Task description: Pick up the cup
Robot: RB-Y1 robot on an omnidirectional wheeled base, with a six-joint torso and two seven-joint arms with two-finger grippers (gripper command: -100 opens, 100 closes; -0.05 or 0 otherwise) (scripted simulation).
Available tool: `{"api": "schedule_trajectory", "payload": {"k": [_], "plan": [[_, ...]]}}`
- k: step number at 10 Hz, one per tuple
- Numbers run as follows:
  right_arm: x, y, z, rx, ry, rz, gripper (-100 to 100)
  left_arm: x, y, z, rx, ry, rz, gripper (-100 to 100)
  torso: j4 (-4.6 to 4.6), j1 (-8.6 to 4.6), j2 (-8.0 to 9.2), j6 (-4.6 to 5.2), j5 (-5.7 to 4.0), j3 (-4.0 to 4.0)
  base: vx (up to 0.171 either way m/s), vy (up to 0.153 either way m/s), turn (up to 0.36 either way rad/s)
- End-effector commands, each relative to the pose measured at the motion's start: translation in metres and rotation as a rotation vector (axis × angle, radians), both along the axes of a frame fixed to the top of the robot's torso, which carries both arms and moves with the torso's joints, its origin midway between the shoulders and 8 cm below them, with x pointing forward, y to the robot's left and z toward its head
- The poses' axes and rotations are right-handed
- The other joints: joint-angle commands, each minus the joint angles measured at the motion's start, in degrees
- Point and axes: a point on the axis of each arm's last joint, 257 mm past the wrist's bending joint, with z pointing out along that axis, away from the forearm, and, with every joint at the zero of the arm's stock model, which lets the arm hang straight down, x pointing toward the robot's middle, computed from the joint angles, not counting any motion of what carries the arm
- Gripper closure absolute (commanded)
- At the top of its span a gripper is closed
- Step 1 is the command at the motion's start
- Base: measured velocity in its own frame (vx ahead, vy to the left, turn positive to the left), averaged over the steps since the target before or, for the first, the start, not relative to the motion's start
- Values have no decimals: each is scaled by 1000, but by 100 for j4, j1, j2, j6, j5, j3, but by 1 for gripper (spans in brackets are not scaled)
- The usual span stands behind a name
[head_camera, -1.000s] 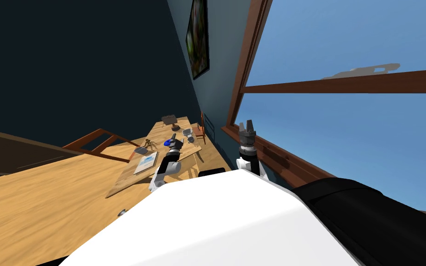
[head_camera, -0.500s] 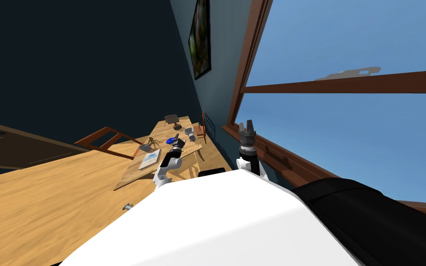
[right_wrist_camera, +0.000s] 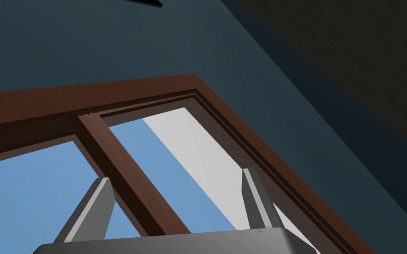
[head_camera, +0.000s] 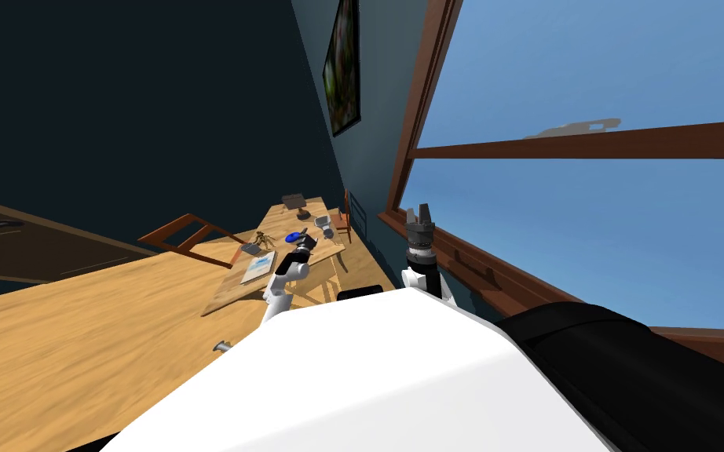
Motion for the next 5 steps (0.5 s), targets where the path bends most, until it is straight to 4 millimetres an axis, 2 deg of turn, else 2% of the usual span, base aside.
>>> {"api": "schedule_trajectory", "payload": {"k": [1, 2, 5], "plan": [[0, 0, 0, 0, 0, 0, 0, 9, -2, -17, -22, 59, -8, -100, 0, 0, 0, 0, 0, 0, -35, 10, 9], [0, 0, 0, 0, 0, 0, 0, 9, -3, -20, -22, 70, -9, -100, -1, 1, -1, 0, 0, -1, -28, 10, 1], [0, 0, 0, 0, 0, 0, 0, 25, -4, -44, -57, 167, -22, -100, -1, 1, -5, 0, 0, -3, -25, 15, -1]]}}
